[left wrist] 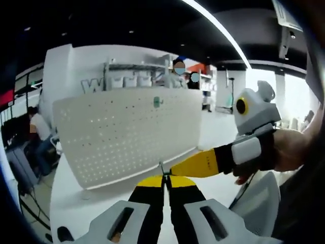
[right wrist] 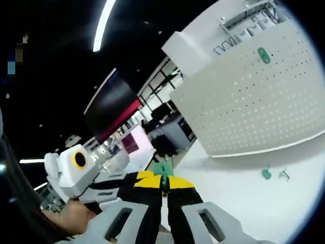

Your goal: Insert the hook assembly into the mounting plate slot until the hook locks in place.

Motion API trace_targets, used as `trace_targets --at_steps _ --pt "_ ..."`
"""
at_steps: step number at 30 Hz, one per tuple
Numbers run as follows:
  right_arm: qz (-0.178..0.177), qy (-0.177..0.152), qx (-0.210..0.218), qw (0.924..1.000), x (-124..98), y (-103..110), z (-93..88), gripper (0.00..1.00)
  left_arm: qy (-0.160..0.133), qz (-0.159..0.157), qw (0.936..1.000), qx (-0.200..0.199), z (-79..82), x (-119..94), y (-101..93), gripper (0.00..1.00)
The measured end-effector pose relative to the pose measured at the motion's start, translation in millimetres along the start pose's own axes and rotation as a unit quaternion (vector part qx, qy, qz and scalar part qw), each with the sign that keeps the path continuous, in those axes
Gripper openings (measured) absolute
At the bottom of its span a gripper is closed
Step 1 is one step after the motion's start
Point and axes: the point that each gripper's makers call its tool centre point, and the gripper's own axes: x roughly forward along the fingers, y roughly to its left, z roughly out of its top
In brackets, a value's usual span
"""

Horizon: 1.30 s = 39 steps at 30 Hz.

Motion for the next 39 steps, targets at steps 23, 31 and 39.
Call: trace_targets --at_steps 23,31,39 --pt "-0.026 0.020 -0.107 0.9938 -9 -16 3.2 0.00 0.008 -0.032 0.9972 -0.067 -21.9 2 -12.1 0.73" --pt "-0.034 0.030 -0.150 0.9876 -13 -20 1.8 0.00 -0.017 -0.075 0.9919 -0.101 -6.8 4 -26.3 1.00" --pt "-0.037 0.038 -0.171 0.9838 -13 -22 -1.1 0.00 -0.012 -0.095 0.9916 -0.087 -1.9 4 -39.3 1.00"
